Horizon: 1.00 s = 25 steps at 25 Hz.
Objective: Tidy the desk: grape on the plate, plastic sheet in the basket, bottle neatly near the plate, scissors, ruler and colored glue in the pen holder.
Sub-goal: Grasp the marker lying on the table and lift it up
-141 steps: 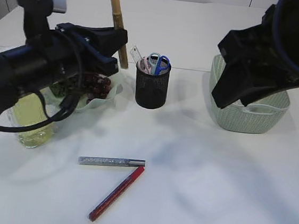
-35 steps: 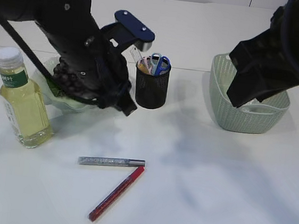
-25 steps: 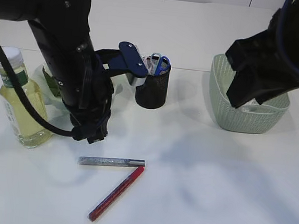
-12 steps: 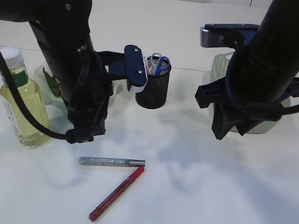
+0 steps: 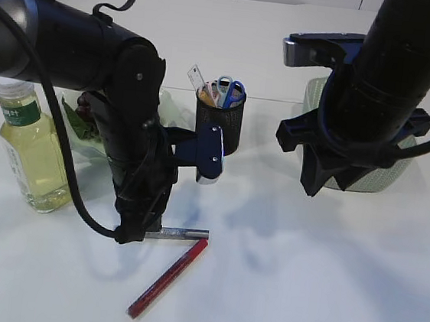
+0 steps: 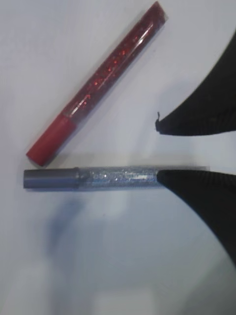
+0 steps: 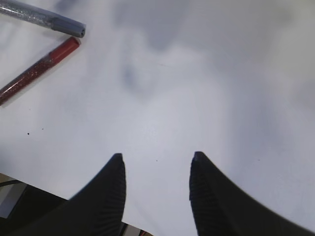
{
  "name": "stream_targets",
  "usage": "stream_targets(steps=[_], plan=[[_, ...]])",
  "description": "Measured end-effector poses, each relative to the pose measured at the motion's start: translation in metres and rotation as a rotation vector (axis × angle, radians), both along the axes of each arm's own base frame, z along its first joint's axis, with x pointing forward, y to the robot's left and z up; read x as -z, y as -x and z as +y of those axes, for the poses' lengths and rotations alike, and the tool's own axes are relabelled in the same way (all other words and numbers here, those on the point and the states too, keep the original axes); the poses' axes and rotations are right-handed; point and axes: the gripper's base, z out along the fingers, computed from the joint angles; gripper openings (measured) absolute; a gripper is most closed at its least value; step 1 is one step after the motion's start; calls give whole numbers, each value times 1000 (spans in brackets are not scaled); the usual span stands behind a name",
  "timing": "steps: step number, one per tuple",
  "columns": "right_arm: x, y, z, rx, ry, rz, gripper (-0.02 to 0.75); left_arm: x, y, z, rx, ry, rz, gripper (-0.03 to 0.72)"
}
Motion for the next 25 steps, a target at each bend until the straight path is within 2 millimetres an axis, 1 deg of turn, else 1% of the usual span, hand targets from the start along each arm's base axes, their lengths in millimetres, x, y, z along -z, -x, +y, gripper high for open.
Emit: stream_targets(steps=[3, 8, 11, 15, 17, 25], plan=[[0, 0, 0, -1, 0, 0, 347, 0, -2, -2, -1, 21, -25, 186], [0, 0, 0, -3, 2, -1, 347, 0, -2, -4, -17, 43, -17, 197], [0, 0, -1, -4, 8, -4, 347, 0, -2, -4, -27, 44, -16, 223], [0, -1, -1, -5, 10, -7, 347, -1, -3, -4, -31, 49, -21, 278], [0, -1, -1, -5, 10, -7, 346, -1, -5, -2, -38, 54, -29, 290], [0, -1, -1, -5, 10, -7, 347, 2, -11, 6, -62, 50, -26, 298]])
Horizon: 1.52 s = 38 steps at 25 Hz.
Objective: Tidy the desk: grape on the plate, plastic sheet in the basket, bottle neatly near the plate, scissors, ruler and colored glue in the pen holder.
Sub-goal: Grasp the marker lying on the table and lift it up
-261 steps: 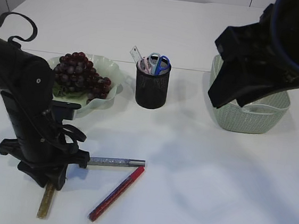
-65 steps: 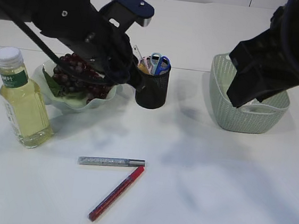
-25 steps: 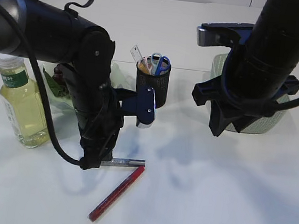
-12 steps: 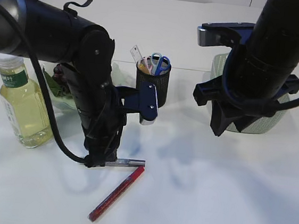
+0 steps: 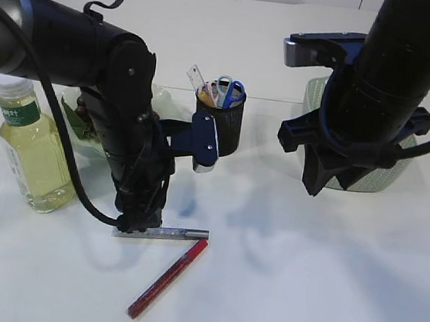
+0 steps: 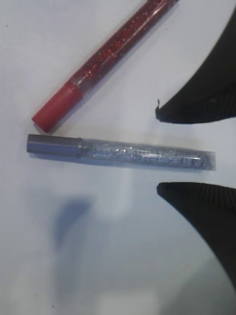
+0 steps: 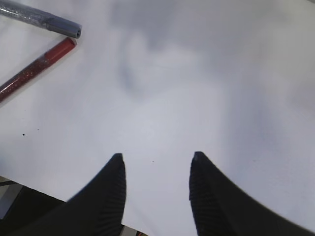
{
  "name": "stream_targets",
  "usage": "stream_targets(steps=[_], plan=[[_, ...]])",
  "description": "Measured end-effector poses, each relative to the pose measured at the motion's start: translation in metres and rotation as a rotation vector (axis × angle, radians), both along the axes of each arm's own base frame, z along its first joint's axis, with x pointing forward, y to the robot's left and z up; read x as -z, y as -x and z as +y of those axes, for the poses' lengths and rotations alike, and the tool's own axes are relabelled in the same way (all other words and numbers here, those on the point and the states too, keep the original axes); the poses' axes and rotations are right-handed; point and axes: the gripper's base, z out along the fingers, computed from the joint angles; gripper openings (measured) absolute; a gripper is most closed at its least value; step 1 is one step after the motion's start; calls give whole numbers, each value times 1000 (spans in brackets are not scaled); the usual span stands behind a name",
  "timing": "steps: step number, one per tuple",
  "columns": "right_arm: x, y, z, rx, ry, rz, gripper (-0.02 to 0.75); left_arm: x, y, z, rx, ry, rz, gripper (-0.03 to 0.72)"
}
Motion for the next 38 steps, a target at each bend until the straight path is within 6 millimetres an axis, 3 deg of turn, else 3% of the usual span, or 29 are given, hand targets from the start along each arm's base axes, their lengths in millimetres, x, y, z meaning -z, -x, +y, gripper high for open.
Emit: stream_targets(steps=[10, 18, 38], plan=[[-3, 0, 3, 25, -32, 6, 346, 0, 2, 2, 2, -19, 19, 300], [-8, -8, 7, 30, -42, -17, 346, 19, 2, 2, 4, -63, 78, 300], [-9, -8, 7, 30, -43, -19, 345, 31, -6, -3, 9, -51, 43, 300]])
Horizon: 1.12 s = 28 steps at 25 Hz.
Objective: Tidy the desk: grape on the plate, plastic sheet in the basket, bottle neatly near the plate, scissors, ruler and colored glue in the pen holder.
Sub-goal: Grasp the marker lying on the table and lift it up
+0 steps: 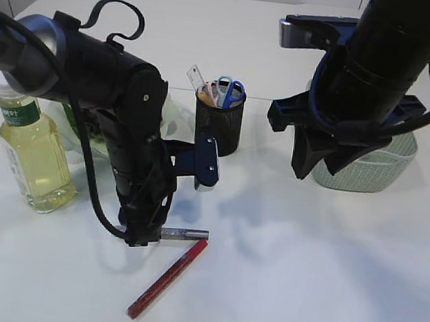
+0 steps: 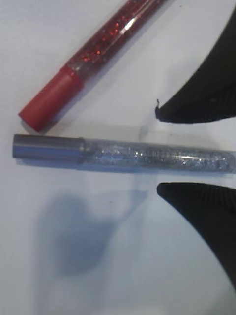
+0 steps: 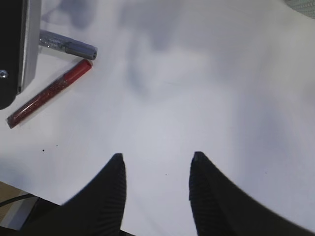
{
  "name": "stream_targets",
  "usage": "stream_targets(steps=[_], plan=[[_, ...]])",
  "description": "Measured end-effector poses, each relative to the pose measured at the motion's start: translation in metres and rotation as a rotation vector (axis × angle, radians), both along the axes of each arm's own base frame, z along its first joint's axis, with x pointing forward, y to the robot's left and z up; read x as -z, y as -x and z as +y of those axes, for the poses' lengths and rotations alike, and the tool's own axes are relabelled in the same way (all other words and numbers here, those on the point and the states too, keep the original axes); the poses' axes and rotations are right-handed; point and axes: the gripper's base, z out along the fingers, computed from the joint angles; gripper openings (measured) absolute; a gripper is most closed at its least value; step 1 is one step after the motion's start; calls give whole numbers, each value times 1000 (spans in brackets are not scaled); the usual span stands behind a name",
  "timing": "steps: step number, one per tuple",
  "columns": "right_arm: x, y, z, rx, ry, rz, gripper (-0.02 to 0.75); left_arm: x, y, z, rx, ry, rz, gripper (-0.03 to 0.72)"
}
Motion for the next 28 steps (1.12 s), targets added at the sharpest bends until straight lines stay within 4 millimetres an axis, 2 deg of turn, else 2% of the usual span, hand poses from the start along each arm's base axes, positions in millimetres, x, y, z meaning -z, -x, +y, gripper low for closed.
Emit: stream_targets(steps=[28], plan=[[0, 0, 0, -4, 1, -1, 345, 8, -4, -4, -5, 12, -6, 299]])
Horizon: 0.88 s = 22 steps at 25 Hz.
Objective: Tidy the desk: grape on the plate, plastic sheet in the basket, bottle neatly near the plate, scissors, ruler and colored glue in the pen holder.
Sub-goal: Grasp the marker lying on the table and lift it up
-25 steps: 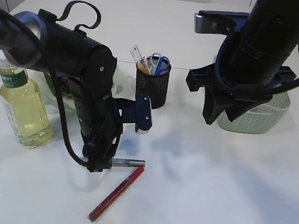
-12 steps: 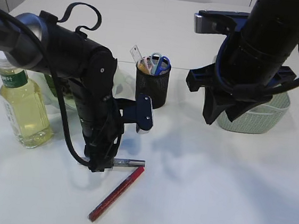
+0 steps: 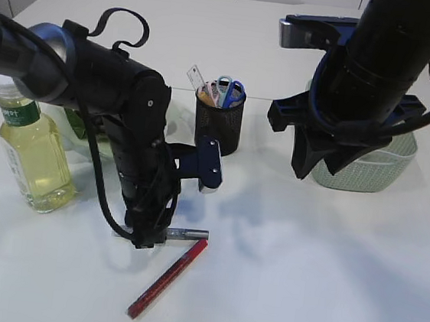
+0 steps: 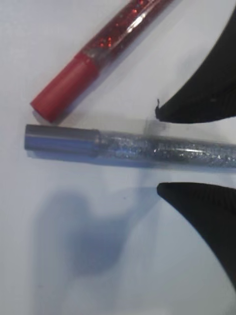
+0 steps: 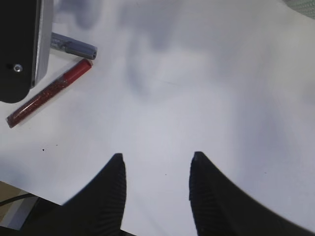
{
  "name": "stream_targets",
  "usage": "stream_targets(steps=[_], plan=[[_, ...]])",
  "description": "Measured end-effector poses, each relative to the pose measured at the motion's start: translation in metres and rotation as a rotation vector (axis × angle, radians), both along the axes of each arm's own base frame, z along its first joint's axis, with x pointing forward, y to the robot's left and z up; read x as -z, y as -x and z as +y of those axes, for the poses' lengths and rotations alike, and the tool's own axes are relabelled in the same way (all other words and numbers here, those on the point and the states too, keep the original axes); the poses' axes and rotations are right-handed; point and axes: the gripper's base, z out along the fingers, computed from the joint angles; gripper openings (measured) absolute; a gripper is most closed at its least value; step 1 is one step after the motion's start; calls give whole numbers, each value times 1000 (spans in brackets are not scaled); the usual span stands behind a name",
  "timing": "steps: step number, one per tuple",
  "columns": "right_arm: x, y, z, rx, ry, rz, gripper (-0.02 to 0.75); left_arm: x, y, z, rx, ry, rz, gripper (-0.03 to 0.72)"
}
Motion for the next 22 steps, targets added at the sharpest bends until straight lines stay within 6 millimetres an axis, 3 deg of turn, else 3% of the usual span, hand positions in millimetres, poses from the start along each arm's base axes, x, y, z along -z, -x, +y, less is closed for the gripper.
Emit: stream_targets(steps=[15, 22], plan=[[0, 0, 0, 0, 0, 0, 345, 6, 1, -1, -11, 4, 20, 295], [0, 0, 0, 0, 0, 0, 344, 6, 1, -2, -19, 12, 27, 235]])
